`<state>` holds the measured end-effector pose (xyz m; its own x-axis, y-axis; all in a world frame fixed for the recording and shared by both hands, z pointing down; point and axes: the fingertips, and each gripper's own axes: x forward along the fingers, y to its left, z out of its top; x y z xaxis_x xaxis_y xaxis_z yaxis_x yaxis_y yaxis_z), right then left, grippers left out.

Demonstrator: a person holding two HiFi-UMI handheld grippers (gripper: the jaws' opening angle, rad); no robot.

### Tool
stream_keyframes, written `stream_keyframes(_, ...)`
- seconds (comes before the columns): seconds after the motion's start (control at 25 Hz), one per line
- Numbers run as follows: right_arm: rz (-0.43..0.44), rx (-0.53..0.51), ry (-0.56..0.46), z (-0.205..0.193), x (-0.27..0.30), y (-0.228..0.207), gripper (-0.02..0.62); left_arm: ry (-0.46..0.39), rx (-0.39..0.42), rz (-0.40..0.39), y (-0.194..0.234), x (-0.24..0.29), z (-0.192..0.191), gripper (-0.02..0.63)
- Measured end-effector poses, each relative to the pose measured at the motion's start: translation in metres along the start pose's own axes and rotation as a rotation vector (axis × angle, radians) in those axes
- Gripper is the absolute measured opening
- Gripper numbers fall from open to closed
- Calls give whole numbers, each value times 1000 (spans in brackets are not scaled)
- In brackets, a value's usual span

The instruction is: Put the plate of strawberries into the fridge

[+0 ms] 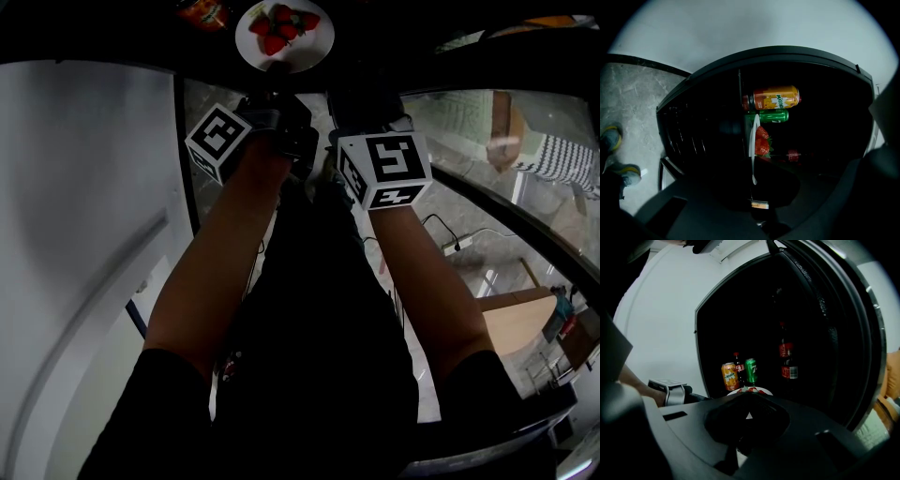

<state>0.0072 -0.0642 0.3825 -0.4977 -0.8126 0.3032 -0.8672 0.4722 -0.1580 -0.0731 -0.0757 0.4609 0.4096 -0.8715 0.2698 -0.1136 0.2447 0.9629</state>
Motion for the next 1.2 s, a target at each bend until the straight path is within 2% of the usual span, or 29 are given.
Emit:
stream_keyframes(0.24,-1,16,16,-2,11,-10,3,-13,-13,14,0,19,5,17)
stream_keyframes(0.56,-11,18,23,-10,6,-6,3,-16,21,-25,-2,11,6,18)
stream_keyframes(0.72,-12,21,25,-10,8,-9,3,3,52,-21,-2,9,4,20)
stream_keyframes(0.8,-12,20,24,-10,7,-9,3,6,65,-20,-1,3,3,64)
stream_keyframes(0.92,-11,19,23,-10,4,-8,3,10,100,-29,-3,-9,2,64)
stream_keyframes(1.0,-12,22,24,-11,6,-9,3,28,171,-26,-6,-14,1,64)
stream_keyframes(1.08,-13,22,26,-12,7,-10,3,66,308,-3,-8,-18,-4,64)
stream_keyframes(1.16,-14,18,27,-13,7,-9,3,99,530,56,-10,-23,-7,63)
stream_keyframes(1.2,-13,16,28,-13,7,-8,3,109,689,100,-11,-25,-7,63)
